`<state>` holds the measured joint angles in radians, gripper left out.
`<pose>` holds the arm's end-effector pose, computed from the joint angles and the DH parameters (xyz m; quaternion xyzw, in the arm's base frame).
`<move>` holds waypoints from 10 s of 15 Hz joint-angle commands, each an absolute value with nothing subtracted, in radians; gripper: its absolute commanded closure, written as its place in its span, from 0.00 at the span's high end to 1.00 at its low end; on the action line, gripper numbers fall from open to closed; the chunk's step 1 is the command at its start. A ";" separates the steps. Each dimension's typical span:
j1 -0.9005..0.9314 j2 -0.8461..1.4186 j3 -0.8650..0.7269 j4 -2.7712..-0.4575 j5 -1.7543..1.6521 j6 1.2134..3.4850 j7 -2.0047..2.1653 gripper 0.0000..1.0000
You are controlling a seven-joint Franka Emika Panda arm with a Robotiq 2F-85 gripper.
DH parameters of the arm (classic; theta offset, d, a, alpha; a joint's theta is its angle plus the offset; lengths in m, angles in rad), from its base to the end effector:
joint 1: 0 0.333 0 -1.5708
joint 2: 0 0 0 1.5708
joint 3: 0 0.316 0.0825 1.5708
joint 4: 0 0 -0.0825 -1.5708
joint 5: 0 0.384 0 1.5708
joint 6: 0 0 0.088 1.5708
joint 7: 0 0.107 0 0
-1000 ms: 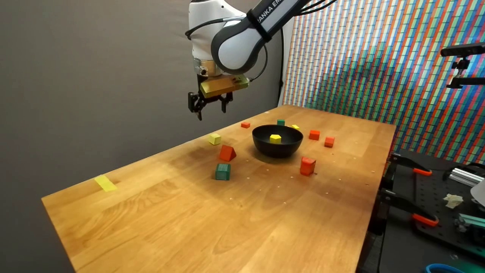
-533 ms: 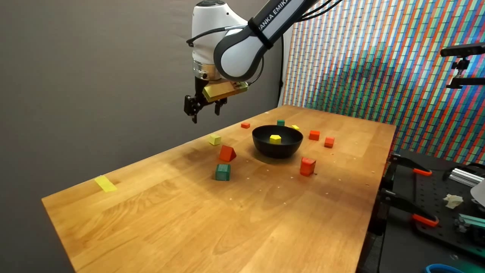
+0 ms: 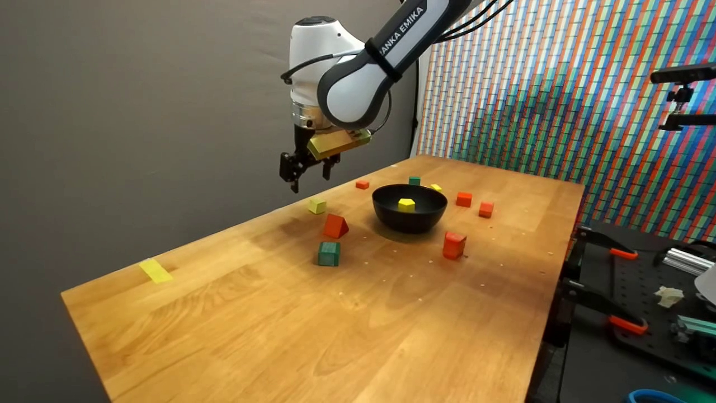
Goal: Put the blocks in the bowl
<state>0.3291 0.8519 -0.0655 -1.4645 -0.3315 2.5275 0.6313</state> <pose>0.7095 0.2049 0.1933 0.9850 -0.0433 0.1497 0.0743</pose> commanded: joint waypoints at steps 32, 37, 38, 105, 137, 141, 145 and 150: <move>0.413 0.335 -0.294 -2.334 -0.246 2.820 1.292 0.14; 0.518 0.139 -0.520 -2.494 -0.485 2.919 1.565 0.14; 0.531 0.092 -0.561 -2.509 -0.565 2.885 1.603 0.14; 0.127 0.607 0.163 -1.842 0.070 2.534 -0.098 1.00; 0.271 0.197 -0.089 -2.200 -0.110 2.424 0.600 0.21; 0.204 0.162 -0.069 -2.299 -0.076 2.459 0.632 0.71; 0.185 0.128 -0.048 -2.351 -0.079 2.529 0.665 0.95; 0.198 0.093 0.017 -2.335 -0.083 2.563 0.605 1.00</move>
<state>0.2027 0.1455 -0.0362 -2.3203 -0.0865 2.5389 0.6513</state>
